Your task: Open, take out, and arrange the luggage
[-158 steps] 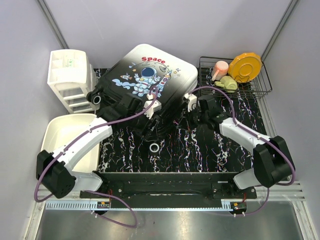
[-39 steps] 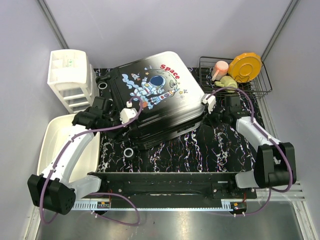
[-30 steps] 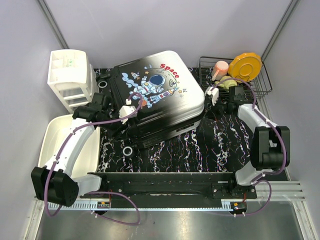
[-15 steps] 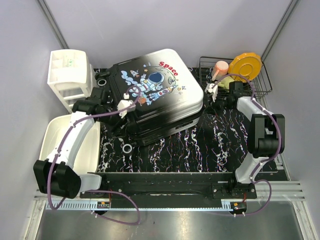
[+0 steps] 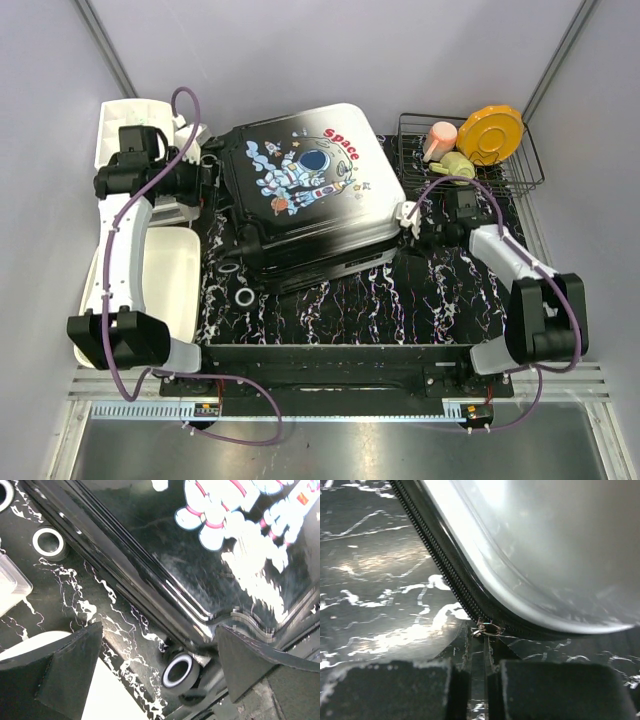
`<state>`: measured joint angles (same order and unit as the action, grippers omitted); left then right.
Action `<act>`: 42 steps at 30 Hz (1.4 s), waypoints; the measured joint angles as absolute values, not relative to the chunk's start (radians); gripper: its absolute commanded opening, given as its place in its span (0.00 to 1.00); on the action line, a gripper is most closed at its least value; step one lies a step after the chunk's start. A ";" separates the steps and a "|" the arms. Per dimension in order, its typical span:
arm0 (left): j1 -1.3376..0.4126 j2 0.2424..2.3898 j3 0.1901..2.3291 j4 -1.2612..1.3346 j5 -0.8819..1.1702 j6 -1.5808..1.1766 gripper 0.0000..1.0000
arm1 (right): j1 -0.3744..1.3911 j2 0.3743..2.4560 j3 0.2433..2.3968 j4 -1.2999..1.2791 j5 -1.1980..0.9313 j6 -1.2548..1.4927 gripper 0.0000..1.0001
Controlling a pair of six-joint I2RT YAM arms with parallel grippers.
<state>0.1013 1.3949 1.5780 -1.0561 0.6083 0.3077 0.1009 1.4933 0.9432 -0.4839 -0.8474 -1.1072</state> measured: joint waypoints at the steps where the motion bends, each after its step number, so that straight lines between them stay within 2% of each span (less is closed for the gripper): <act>1: 0.101 1.407 1.588 -1.043 0.595 0.284 0.99 | 0.120 1.464 0.923 -0.500 -0.844 -1.108 0.00; 12: 0.076 1.573 1.597 -0.929 0.565 0.073 0.96 | 0.323 1.223 0.781 -0.642 -0.828 -0.960 0.00; 15: 0.028 1.621 1.599 -0.921 0.577 0.073 0.90 | 0.292 1.242 0.802 -0.680 -0.837 -0.941 0.00; 19: -0.008 1.653 1.648 -0.948 0.543 0.079 0.70 | 0.195 1.344 0.895 -0.777 -0.863 -0.986 0.00; 22: -0.009 1.702 1.710 -0.975 0.542 0.082 0.61 | 0.137 1.426 0.984 -0.841 -0.839 -1.059 0.00; 26: -0.009 1.744 1.767 -0.982 0.545 0.096 0.60 | 0.088 1.524 1.088 -0.899 -0.823 -1.142 0.00; 29: -0.014 1.762 1.792 -0.985 0.543 0.113 0.62 | 0.067 1.602 1.178 -0.957 -0.817 -1.213 0.00; 33: -0.016 1.784 1.821 -0.971 0.540 0.149 0.80 | 0.048 1.699 1.293 -1.028 -0.814 -1.288 0.00; 35: -0.017 1.789 1.820 -0.955 0.549 0.168 0.84 | 0.045 1.725 1.326 -1.047 -0.814 -1.304 0.00; 38: -0.019 1.743 1.760 -0.902 0.573 0.226 0.92 | 0.044 1.732 1.331 -1.052 -0.820 -1.310 0.00; 42: -0.035 1.615 1.678 -0.952 0.564 0.354 0.96 | 0.043 1.700 1.275 -0.993 -0.824 -1.246 0.00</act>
<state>-0.0345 1.6146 1.6775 -0.9516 0.5636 0.3542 0.0433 1.7004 1.2755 -0.9932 -0.8242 -1.2461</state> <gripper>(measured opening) 0.937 0.063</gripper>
